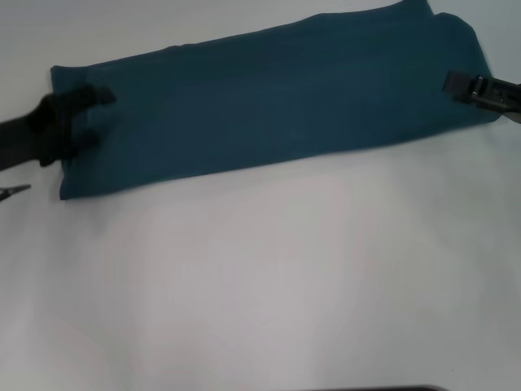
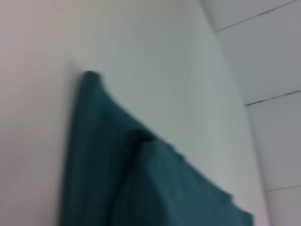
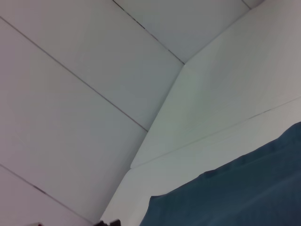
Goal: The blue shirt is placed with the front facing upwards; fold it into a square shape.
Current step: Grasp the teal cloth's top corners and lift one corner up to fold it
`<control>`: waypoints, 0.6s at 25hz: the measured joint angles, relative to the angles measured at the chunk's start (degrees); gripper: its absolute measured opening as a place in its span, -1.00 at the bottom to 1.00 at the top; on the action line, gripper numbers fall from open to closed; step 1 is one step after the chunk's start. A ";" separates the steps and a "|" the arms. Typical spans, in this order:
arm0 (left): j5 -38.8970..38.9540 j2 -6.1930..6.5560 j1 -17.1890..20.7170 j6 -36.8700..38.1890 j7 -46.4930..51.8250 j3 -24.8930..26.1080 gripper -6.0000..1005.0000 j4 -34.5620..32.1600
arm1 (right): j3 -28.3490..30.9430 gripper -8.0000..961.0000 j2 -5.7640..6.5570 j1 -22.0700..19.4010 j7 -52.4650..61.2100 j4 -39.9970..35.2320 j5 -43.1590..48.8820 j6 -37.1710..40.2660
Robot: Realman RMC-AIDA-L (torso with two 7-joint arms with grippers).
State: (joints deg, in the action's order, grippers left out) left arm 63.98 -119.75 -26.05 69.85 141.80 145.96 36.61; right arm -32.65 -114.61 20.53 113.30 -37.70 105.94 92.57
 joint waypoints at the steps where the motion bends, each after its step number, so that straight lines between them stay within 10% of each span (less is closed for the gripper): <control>1: -1.06 0.01 0.00 -0.45 0.45 -0.15 0.80 -0.19 | 0.02 0.88 0.01 -0.02 0.02 0.08 0.00 0.01; 15: -1.36 -0.62 0.75 4.36 1.92 1.14 0.80 6.03 | -0.07 0.86 0.71 0.47 0.07 2.02 0.27 -0.36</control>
State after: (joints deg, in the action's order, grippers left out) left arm 62.62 -120.37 -25.31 74.21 143.72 147.11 42.64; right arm -32.72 -113.90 21.01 113.37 -35.68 106.21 92.21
